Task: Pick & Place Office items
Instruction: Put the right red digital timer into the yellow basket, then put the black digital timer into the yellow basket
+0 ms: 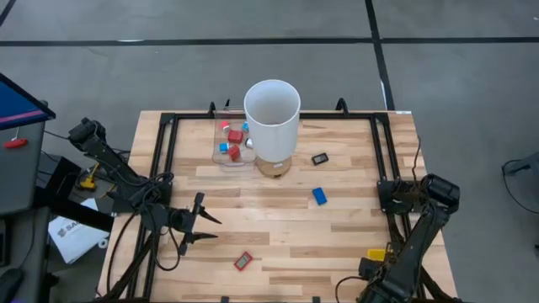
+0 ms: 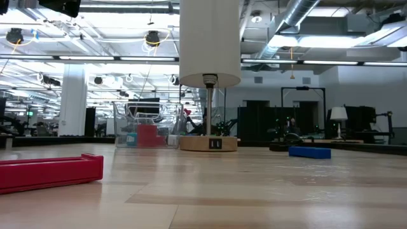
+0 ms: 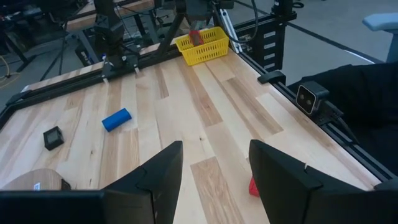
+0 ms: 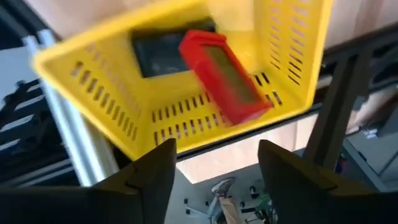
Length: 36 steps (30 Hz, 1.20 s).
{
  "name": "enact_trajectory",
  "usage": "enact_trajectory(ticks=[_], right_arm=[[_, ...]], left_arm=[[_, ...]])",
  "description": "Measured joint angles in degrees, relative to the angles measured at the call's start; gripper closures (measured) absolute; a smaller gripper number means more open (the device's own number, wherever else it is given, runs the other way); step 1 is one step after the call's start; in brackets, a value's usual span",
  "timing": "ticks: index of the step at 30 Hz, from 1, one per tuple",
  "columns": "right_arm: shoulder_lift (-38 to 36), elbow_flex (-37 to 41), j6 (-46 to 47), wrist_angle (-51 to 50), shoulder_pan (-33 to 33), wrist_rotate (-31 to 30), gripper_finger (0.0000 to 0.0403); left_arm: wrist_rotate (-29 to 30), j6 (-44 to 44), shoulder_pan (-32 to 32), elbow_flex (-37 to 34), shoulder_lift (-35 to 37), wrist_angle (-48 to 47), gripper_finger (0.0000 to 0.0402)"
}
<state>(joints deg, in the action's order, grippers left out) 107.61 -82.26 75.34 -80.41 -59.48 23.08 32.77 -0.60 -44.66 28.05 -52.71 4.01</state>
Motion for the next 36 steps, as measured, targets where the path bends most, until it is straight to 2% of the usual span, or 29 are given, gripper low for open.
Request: enact_trajectory(ticks=[3,6,9,14,16,18,21,23,25,31,34,36], right_arm=[[0.00,0.00,2.96,-0.62,-1.08,-1.24,0.0167],[-0.22,-0.01,6.96,-0.38,-1.31,-6.55,0.0157],[-1.56,-0.02,13.16,-0.07,-1.31,-18.41,0.0155],[-3.77,-0.07,24.98,-2.01,-0.89,-46.50,0.0155],[-3.89,-0.07,30.22,-4.95,0.38,-55.81,0.0155],[-3.87,-0.05,35.29,-9.16,2.53,-60.66,0.0154],[-4.72,1.57,38.44,-8.88,7.93,-62.22,0.0154],[-6.20,3.13,34.19,-6.39,12.49,-62.26,0.0154],[-7.40,4.69,24.13,-3.50,17.33,-62.11,0.0154],[-13.20,9.23,-0.08,-2.95,32.11,-61.97,0.0154],[-18.23,12.16,-15.84,3.37,39.97,-61.92,0.0154],[-22.33,14.86,-29.62,11.46,45.10,-58.52,0.0154]], left_arm=[[0.02,-0.15,0.00,0.01,0.00,0.00,0.0219],[0.09,-0.16,0.02,0.00,0.00,0.00,0.0219],[0.49,-0.17,0.02,0.00,0.02,-0.04,0.0219],[0.74,-0.17,0.07,0.00,0.02,-0.10,0.0219],[0.75,-0.17,0.07,0.01,0.02,-0.09,0.0219],[0.74,-0.11,0.07,0.00,0.02,-0.09,0.0219],[0.76,-0.04,0.07,0.00,0.02,-0.09,0.0219],[0.74,-0.13,0.07,0.01,0.04,-0.09,0.0219],[0.72,-0.18,0.07,0.02,0.04,-0.09,0.0219],[0.72,-0.35,0.07,0.04,0.04,-0.49,0.0219],[0.71,-0.39,0.07,0.04,0.04,-0.63,0.0219],[0.70,-0.39,0.07,0.04,0.04,-0.82,0.0219]])
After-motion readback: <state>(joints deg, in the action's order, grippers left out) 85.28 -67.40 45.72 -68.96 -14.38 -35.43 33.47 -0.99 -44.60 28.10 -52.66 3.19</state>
